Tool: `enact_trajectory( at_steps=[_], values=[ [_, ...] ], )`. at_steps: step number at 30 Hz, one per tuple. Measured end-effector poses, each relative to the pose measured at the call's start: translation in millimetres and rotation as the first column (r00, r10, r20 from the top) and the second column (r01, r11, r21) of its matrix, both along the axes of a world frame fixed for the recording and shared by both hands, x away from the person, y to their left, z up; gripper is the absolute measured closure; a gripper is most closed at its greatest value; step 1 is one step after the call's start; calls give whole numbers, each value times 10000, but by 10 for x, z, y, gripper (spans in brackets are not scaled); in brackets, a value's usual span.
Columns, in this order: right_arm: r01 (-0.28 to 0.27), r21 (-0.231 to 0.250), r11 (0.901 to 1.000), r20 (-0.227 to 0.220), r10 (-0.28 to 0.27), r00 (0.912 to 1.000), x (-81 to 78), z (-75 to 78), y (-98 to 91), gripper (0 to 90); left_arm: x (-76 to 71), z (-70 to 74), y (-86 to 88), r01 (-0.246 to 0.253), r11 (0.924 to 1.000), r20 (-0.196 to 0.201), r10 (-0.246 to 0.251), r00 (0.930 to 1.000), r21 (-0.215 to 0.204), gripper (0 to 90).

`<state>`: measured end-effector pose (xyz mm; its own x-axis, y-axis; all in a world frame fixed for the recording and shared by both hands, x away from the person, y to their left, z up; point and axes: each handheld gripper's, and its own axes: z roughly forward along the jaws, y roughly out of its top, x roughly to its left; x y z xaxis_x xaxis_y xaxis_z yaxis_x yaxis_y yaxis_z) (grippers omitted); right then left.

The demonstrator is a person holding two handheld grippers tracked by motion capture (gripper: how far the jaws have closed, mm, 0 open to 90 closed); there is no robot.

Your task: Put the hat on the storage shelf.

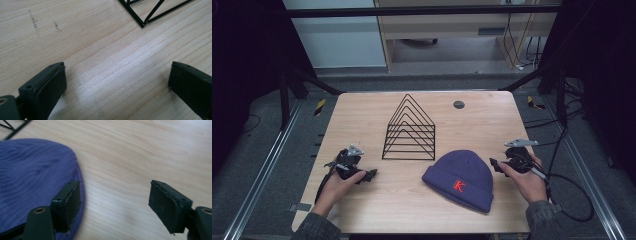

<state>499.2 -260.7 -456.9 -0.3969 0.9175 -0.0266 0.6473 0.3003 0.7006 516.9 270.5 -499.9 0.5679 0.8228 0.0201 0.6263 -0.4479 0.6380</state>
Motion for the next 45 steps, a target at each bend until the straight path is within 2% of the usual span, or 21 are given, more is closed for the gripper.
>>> enact_trajectory(
  at_steps=[1,3,5,7,12,14,19,20,24,28,32,39,45],
  values=[
    [-268,-196,9994,-113,266,9996,71,61,93,310,1,-1,-2,2,10000,0,-2,10000,5,4],
    [-511,-293,9983,-239,504,9984,137,102,171,349,-1,-2,-5,-25,10000,-14,25,10000,-17,1],
    [-607,-311,9977,-352,596,9976,168,114,209,361,0,-2,-5,-21,10000,-14,21,10000,-17,0],
    [-826,-310,9961,-470,811,9956,221,135,281,420,1,-2,-6,-6,10000,-26,6,10000,-14,0],
    [-1170,-366,9925,-588,1147,9917,311,108,401,514,2,-3,-10,-15,10000,-63,15,10000,-14,0],
    [-1271,-388,9911,-845,1235,9887,356,63,476,547,2,-4,-11,-15,10000,-61,15,10000,-14,0],
    [-1301,-430,9906,-1167,1244,9853,384,-32,546,554,1,-4,-11,-19,10000,-61,19,10000,-10,0],
    [-1316,-398,9905,-1384,1250,9825,378,-90,575,552,1,-5,-13,-17,10000,-59,17,10000,-15,0],
    [-1294,-477,9904,-1577,1205,9801,391,-155,608,527,1,-6,-14,-14,10000,-49,14,10000,-22,0],
    [-1239,-514,9910,-1850,1125,9763,411,-172,648,487,2,-6,-12,13,10000,-34,-13,10000,-11,0],
    [-1203,-455,9917,-2083,1083,9720,423,-192,656,485,3,-6,-12,19,10000,-31,-19,10000,-10,0],
    [-1484,-540,9874,-2222,1330,9659,410,-196,709,604,4,-5,-14,28,10000,-35,-28,10000,-7,0],
    [-1594,-484,9860,-2305,1443,9623,411,-195,703,643,4,-6,-13,30,10000,-27,-30,10000,-13,0]
  ],
)
